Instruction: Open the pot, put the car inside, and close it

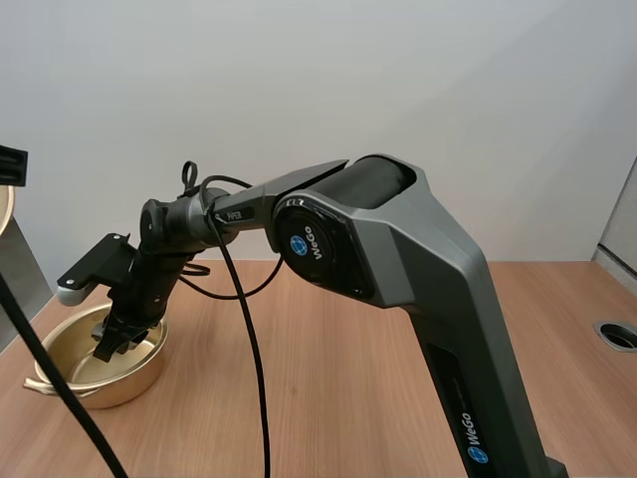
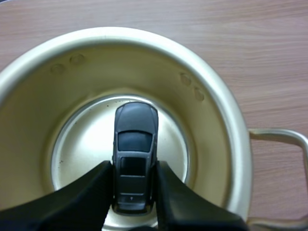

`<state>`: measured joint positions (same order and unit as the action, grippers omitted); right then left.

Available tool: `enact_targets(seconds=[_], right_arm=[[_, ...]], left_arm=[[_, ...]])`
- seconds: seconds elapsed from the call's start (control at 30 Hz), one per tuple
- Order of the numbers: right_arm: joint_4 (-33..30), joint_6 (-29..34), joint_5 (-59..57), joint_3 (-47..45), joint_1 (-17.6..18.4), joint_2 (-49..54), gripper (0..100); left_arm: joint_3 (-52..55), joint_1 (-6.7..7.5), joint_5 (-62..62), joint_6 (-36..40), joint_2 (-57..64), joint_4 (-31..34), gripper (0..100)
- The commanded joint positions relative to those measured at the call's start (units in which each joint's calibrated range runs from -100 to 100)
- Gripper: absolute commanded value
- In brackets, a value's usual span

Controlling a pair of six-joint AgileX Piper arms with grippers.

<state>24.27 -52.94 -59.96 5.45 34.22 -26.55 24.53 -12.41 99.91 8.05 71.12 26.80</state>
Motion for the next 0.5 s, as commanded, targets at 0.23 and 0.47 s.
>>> enact_targets(seconds=[0.23, 0.47], right_arm=[[2.6, 0.4, 1.0, 0.0, 1.3, 0.0, 11], [-8.0, 0.5, -1.3, 0.0, 4.5, 0.1, 100]], left_arm=[[-0.1, 0.0, 0.1, 0.0, -0.1, 0.1, 0], [-0.1, 0.0, 0.1, 0.0, -0.1, 0.1, 0]])
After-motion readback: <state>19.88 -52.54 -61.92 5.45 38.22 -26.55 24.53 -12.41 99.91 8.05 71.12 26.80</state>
